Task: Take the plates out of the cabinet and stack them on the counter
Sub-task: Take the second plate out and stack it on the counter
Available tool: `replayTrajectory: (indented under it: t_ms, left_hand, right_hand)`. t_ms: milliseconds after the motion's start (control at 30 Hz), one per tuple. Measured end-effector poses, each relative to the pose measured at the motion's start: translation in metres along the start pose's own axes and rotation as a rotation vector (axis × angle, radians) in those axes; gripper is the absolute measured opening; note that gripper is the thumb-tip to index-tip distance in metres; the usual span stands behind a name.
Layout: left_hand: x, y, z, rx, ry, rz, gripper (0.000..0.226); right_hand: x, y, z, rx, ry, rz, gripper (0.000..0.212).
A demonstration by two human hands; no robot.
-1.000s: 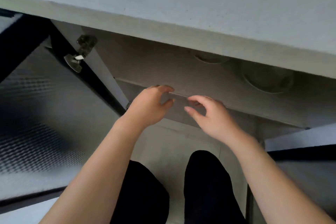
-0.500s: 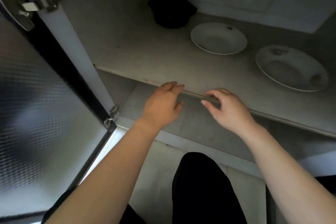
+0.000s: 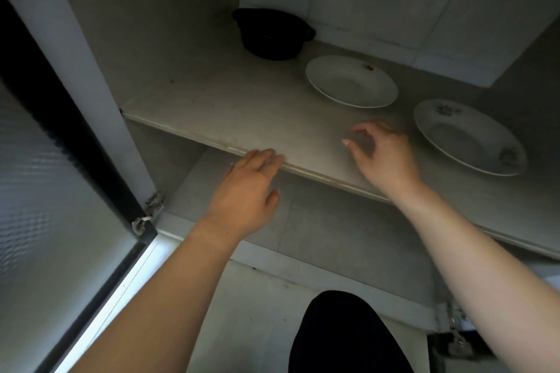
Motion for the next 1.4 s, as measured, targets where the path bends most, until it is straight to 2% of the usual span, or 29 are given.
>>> replayTrajectory:
  t_ms: [167, 300, 400, 533, 700, 800, 967, 1133, 1233, 1333, 1400]
  left_hand:
    - [-0.003, -0.018, -0.005, 0.114, -0.019, -0.003, 0.048]
    - [-0.008, -0.024, 0.0, 0.163, -0.021, -0.006, 0.054]
    - [-0.007, -0.024, 0.001, 0.148, -0.021, -0.007, 0.058]
    - [-0.007, -0.022, -0.001, 0.138, -0.01, 0.007, 0.06]
    - [-0.006, -0.021, 0.0, 0.126, 0.002, -0.004, 0.059]
    - [-0.007, -0.021, 0.001, 0.113, 0.015, 0.008, 0.052]
    - [-0.008, -0.021, -0.001, 0.114, 0.022, 0.021, 0.051]
    - [-0.006, -0.019, -0.005, 0.131, 0.077, -0.012, 0.058]
    - [-0.003, -0.017, -0.011, 0.202, 0.13, -0.035, 0.046]
    - [0.001, -0.018, -0.014, 0.227, 0.139, -0.042, 0.047]
    - [0.003, -0.02, -0.014, 0.227, 0.148, -0.038, 0.048]
  right_hand:
    - [0.001, -0.035, 0.008, 0.082, 0.047, -0.047, 0.031]
    - [0.0, -0.062, 0.025, 0.026, 0.136, -0.025, 0.041]
    - [0.004, -0.076, 0.034, -0.033, 0.182, -0.003, 0.036]
    - [0.007, -0.084, 0.031, -0.028, 0.164, -0.004, 0.023]
    - [0.007, -0.084, 0.031, -0.007, 0.171, -0.06, 0.022]
    - [0.006, -0.076, 0.029, 0.03, 0.16, -0.112, 0.021]
    - [0.009, -0.038, 0.016, 0.122, 0.108, -0.185, 0.021]
    - [0.014, 0.008, 0.0, 0.115, -0.002, -0.226, 0.026]
    - [0.018, 0.033, -0.009, 0.119, -0.044, -0.227, 0.021]
    - [0.022, 0.047, -0.017, 0.139, -0.07, -0.231, 0.015]
    - [0.024, 0.043, -0.017, 0.108, -0.055, -0.212, 0.018]
Point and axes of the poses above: each hand's wrist, its own y-axis away from the middle knuckle, its own z-axis out of the palm, x = y × z, the point moved 6 cm from there along -y, towards the middle knuckle, and after that the axes turned 15 degrees about z, right-handed, at the moved point
